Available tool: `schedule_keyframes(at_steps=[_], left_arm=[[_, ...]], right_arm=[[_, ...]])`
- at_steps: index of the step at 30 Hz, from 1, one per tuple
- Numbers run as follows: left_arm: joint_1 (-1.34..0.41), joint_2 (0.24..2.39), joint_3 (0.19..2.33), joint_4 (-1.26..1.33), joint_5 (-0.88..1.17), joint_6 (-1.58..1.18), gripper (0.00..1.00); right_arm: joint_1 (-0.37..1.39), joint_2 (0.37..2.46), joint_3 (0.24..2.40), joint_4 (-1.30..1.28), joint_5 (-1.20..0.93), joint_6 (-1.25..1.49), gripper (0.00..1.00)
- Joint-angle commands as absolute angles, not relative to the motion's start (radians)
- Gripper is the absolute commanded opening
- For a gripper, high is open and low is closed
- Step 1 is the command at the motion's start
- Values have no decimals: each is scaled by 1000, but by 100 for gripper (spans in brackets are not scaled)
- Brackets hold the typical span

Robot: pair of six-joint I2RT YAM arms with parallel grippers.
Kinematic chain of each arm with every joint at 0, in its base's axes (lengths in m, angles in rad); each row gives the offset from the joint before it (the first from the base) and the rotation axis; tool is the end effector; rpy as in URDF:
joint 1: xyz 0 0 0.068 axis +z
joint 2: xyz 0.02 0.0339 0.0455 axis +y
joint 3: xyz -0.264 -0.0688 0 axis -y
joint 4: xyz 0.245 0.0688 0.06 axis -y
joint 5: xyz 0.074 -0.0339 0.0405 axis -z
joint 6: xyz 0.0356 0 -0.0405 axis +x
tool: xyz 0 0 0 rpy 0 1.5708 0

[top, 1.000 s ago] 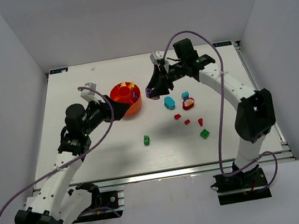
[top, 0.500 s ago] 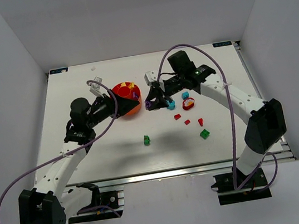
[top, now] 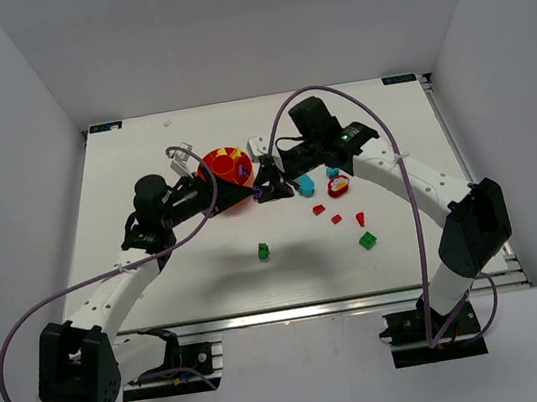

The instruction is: Sort the legos into containers by color

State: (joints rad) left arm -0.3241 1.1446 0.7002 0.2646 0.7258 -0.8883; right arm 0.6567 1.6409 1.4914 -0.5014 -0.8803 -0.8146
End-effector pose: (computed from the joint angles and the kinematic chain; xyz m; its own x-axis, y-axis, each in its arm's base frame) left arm 0.2360 -0.1042 0.2847 -0.7721 -0.3529 -0.5285 0.4091 0.3602 -0.8384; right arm 0.2736 0.2456 0.3411 0.3069 -0.3484 -0.8857 -0.9492 -0.1799 -0.2582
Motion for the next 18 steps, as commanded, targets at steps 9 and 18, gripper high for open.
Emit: schedule_keyframes(at_steps=[9, 18], left_arm=[[-328, 1189, 709, 319, 770, -897, 68], [-337, 1215, 706, 331, 813, -914, 59]], right_arm=[[701, 1655, 1539, -485, -853, -804, 0], [718, 1680, 1563, -466, -827, -778, 0]])
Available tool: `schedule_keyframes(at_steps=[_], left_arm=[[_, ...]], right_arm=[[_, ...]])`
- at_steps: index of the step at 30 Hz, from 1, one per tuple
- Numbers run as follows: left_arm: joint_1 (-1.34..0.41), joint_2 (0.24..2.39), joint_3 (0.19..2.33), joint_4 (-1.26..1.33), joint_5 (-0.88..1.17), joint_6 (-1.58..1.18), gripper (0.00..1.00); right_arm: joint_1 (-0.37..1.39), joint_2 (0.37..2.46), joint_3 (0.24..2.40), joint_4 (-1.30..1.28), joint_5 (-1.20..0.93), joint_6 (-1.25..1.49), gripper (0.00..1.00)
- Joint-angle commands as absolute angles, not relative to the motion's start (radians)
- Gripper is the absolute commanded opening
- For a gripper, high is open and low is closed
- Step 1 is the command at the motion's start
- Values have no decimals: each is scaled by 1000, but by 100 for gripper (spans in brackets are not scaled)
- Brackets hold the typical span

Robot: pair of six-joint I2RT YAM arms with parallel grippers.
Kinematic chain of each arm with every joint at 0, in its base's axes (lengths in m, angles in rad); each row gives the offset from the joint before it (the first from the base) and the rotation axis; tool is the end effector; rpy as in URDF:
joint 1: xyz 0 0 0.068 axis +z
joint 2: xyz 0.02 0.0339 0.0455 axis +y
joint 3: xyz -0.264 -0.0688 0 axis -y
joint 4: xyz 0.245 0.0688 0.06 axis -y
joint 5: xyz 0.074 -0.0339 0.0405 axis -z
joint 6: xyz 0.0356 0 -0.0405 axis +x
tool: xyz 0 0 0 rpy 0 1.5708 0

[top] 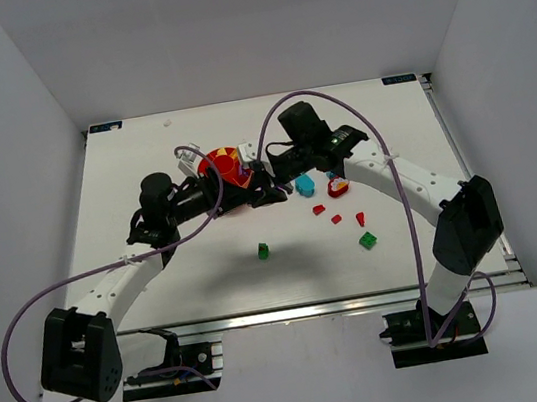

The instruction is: Sort the legos into containers by color

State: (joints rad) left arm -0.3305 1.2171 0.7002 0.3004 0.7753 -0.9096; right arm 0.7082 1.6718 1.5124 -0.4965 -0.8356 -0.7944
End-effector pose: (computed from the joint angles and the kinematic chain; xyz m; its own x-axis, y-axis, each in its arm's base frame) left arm 0.2457 -0.1106 0.2709 -0.8180 -0.3153 -0.4811 0.3790 0.3336 -0.8632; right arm 0.2681 0.2644 0.3368 0.3052 -0.3687 -0.8780 -0.9490 -0.1940 -0.2484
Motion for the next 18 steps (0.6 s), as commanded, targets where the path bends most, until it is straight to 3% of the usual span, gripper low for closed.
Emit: schedule_keyframes(at_steps=[1, 14, 15, 16, 18], left_arm=[[-337, 1219, 707, 330, 818, -913, 57], [-337, 1238, 713, 334, 851, -910, 15], [-337, 1239, 718, 333, 856, -907, 11], [-337, 1244, 721, 333, 857, -905, 3], [-337, 1247, 732, 311, 854, -885, 0]], right_arm=[[718, 1683, 1566, -463, -825, -773, 0], [721, 1689, 1555, -426, -784, -729, 2], [719, 1689, 1555, -425, -782, -726, 7], [719, 1687, 1554, -422, -781, -723, 19], [719, 1684, 1546, -413, -769, -712, 37]])
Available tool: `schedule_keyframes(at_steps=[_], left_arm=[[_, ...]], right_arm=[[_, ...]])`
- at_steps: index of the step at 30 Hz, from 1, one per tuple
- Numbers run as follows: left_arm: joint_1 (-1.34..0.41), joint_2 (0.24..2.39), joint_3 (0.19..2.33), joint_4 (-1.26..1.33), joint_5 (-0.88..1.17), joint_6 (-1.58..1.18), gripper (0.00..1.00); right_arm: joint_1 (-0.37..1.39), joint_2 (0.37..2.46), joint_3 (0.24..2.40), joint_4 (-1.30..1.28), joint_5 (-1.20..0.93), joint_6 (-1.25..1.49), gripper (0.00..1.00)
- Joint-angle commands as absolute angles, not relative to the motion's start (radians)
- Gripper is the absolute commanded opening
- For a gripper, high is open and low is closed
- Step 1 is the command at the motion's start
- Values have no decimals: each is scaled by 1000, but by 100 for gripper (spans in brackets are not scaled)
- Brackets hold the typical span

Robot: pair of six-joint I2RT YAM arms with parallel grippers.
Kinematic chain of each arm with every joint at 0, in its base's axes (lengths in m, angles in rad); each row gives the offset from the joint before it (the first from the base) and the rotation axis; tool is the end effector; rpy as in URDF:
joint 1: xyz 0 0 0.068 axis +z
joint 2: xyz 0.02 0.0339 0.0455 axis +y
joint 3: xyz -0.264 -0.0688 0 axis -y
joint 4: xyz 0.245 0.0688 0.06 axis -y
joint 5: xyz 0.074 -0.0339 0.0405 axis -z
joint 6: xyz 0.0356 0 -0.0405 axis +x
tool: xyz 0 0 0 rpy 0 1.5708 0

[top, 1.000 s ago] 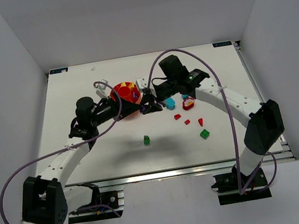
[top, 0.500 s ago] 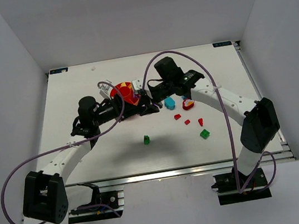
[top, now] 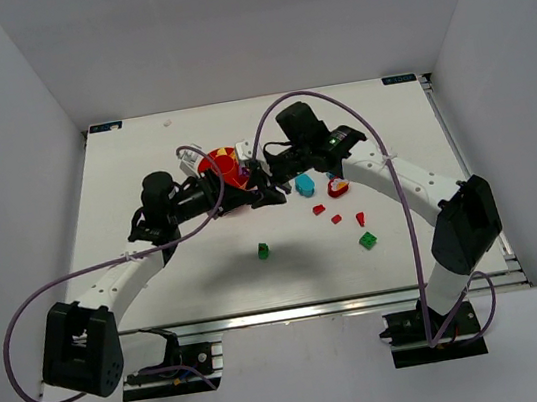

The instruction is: Sort the legos into containers by color

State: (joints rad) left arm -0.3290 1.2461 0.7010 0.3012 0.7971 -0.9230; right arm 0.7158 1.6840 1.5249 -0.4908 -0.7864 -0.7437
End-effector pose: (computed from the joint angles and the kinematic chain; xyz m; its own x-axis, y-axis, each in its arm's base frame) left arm 0.2495 -0.1121 0.2641 -0.8418 -0.3014 -0.4478 0.3504 0.3259 -0.8781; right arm 0.2703 0.2685 0.3362 0.2657 -0.4028 -0.8759 -0.9632 -0.1487 -0.2238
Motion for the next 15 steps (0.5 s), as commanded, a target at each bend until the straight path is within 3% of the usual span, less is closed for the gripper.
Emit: schedule_keyframes(at_steps=[1, 3, 4, 5, 15], left_arm=[[-337, 1247, 750, 293, 848, -871, 0], [-337, 1244, 775, 224, 833, -819, 0], [-337, 1246, 800, 201, 815, -802, 0], [-337, 1246, 811, 158, 807, -770, 0], [-316, 1284, 1020, -173, 566, -500, 0]], right_arm=[[719, 1683, 1543, -408, -762, -710, 59], [716, 1678, 1531, -399, -746, -703, 73], [716, 1672, 1525, -390, -735, -700, 86], [715, 1667, 1508, -382, -720, -693, 89], [692, 1571, 1393, -351, -591, -670, 89]])
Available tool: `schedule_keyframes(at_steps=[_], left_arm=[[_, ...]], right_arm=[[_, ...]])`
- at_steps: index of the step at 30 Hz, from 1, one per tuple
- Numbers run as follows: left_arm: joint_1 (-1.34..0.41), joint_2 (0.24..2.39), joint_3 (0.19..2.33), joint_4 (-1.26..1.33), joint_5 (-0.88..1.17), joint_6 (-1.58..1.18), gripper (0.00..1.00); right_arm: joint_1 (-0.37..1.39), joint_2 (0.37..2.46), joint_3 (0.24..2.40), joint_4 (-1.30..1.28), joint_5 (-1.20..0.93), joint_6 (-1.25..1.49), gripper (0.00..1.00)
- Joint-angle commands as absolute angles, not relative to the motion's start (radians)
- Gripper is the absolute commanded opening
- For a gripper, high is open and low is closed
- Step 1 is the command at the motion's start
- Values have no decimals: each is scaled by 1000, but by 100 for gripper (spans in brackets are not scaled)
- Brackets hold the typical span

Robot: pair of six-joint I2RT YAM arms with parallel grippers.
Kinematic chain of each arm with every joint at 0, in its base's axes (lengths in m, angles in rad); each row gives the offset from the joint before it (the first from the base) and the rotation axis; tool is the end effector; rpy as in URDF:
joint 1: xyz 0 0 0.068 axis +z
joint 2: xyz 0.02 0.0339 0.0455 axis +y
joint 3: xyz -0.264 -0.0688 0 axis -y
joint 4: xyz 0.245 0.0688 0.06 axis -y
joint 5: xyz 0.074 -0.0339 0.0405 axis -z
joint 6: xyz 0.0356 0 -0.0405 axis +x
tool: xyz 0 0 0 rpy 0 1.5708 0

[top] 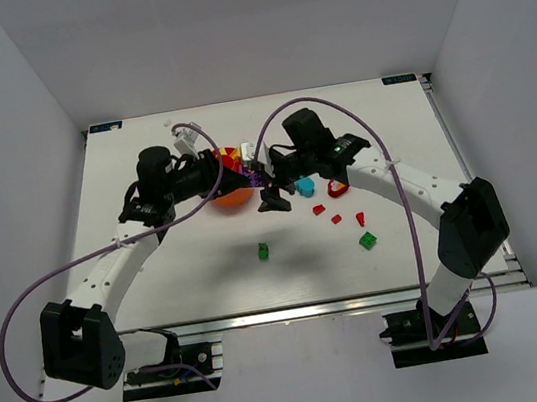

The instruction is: Sort the legos into containers by color

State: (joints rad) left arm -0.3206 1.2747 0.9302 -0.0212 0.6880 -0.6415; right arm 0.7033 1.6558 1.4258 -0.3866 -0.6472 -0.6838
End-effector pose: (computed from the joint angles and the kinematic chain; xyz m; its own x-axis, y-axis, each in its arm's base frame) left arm 0.2668 -0.1124 0.3034 -0.7544 -0.2366 -0.6123 0.4429 0.5051 -0.7408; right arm 0.2746 0.2610 0.3199 0.2211 -0.4733 -0.8527 -0.9694 -0.0112 -0.2451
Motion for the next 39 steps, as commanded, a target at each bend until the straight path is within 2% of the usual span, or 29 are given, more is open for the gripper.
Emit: schedule_keyframes(at_steps=[1, 2, 7, 9, 10, 11, 12, 13, 25, 39], left_arm=[[-316, 1295, 1044, -201, 533, -442, 0], [-328, 1311, 1090, -253, 450, -416, 0], [-328, 1373, 1184, -319, 305, -316, 0], [-337, 1406, 1210, -340, 247, -282, 0], [-337, 1417, 1230, -347, 232, -275, 0], [-337, 1428, 1238, -351, 223, -259, 0], [-337, 1439, 1242, -351, 204, -253, 0], [-337, 1456, 1250, -347, 203, -249, 0], [-440, 1634, 1391, -379, 138, -176, 0], [-523, 1718, 1486, -423, -173, -83, 0]], right_arm=[[686, 1557, 1378, -351, -580, -667, 89], [678, 1542, 1356, -336, -546, -655, 89], [624, 1408, 1214, -269, -443, -572, 89], [577, 1362, 1181, -246, -402, -513, 79], [589, 1347, 1166, -241, -391, -496, 44], [581, 1335, 1137, -235, -385, -483, 21], [554, 1304, 1125, -227, -379, -467, 3], [545, 1289, 1111, -219, -376, -434, 0], [394, 1206, 1009, -169, -459, -362, 0], [331, 1193, 986, -175, -563, -353, 0]])
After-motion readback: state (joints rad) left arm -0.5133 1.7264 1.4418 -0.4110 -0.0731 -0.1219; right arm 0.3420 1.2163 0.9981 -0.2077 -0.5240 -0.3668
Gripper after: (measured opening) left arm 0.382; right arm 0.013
